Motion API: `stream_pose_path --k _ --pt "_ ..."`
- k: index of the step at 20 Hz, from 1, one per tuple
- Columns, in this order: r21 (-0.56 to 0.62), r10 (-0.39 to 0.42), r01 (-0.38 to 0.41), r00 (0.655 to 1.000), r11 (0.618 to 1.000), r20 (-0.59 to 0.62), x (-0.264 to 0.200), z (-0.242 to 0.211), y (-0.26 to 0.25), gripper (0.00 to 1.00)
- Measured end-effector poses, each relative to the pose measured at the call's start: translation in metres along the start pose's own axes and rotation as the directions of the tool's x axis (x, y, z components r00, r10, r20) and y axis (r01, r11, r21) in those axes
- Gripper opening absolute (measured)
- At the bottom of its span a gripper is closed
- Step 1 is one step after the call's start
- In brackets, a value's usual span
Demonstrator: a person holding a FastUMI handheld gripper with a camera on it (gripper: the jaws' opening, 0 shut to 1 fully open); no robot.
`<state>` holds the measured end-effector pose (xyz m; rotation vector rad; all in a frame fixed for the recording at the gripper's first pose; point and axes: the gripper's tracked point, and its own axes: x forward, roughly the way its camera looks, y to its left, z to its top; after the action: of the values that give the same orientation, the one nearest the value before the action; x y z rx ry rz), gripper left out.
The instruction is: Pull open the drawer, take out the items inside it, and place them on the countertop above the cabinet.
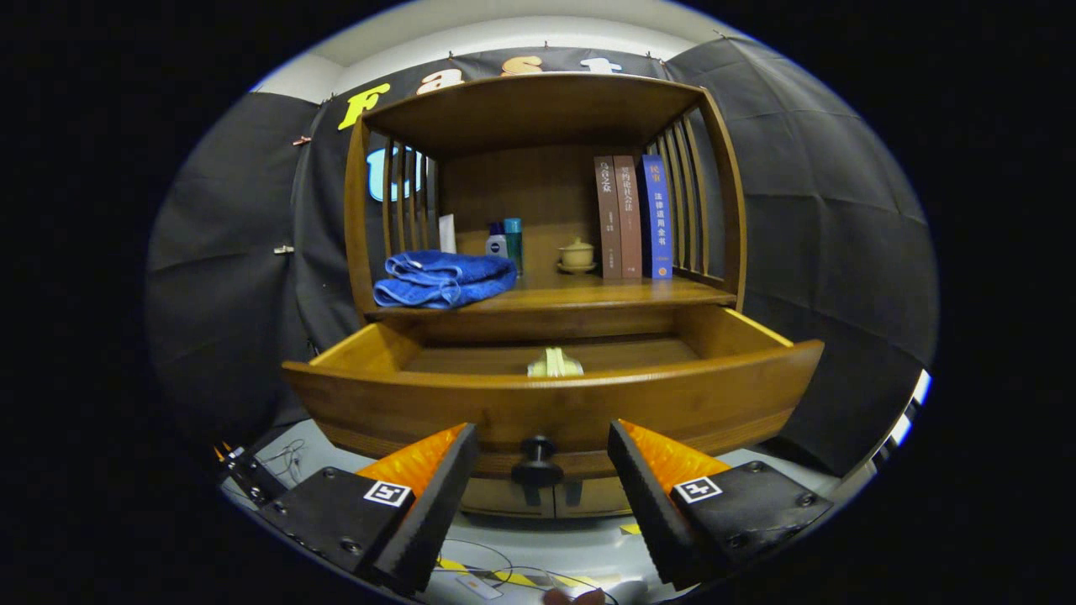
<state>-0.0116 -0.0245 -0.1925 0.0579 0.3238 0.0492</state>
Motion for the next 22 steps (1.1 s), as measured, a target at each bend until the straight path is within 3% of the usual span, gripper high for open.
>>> stream_pose_path --k 4,6,12,16,20,22 --pt "0.012 0.029 -0.029 0.996 1.0 -0.086 0.021 0.056 0.009 0.97" --pt "0.009 0.014 -0.012 0.978 1.0 -0.208 0.046 0.058 0.008 0.97" --pt "-0.069 -0.067 0.039 0.881 0.997 -0.469 0.145 0.033 -0.003 0.98" --pt "-0.06 -0.097 0.076 0.779 0.995 -0.62 0.18 -0.015 -0.013 0.97" --pt "-0.044 -0.115 0.116 0.737 0.992 -0.666 0.198 -0.041 -0.023 0.87" --pt "-0.019 -0.097 0.115 0.716 0.993 -0.691 0.202 -0.049 -0.022 0.66"
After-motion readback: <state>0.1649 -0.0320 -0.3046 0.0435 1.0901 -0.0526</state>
